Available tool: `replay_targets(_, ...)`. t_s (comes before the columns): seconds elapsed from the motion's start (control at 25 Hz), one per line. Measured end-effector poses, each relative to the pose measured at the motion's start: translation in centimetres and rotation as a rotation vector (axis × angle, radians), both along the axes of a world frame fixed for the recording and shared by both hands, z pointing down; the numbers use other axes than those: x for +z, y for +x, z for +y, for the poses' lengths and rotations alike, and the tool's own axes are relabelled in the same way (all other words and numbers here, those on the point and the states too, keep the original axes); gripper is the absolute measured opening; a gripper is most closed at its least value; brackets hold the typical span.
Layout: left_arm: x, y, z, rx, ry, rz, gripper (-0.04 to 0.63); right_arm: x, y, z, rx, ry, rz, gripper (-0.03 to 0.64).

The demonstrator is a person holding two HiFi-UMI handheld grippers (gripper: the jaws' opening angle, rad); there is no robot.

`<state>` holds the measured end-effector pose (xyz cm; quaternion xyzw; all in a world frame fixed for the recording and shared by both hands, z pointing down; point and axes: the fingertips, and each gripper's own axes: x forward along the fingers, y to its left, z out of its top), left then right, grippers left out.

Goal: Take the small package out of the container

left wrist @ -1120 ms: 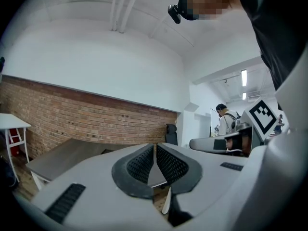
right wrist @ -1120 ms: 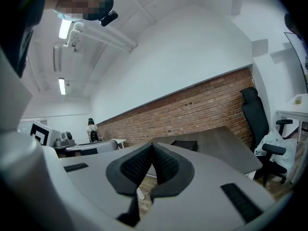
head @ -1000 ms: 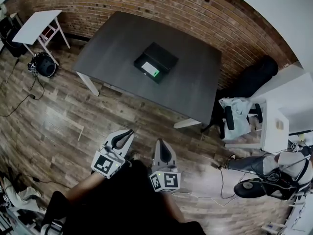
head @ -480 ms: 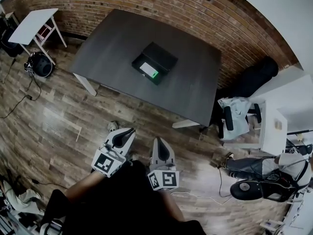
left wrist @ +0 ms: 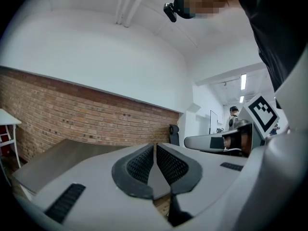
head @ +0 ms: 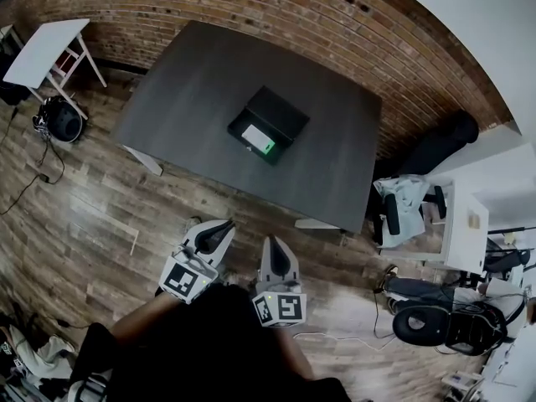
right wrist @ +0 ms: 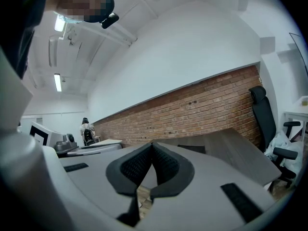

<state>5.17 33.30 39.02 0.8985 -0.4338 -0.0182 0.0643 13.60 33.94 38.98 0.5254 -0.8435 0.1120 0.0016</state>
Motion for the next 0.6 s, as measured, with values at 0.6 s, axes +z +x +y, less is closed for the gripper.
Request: replay_targets(0.6,0.4,-6.5,-11.2,0.082,-0.015,0.008,0.046,0.0,-6.3,-10.5,0.087,-0.041,0.014,0.023)
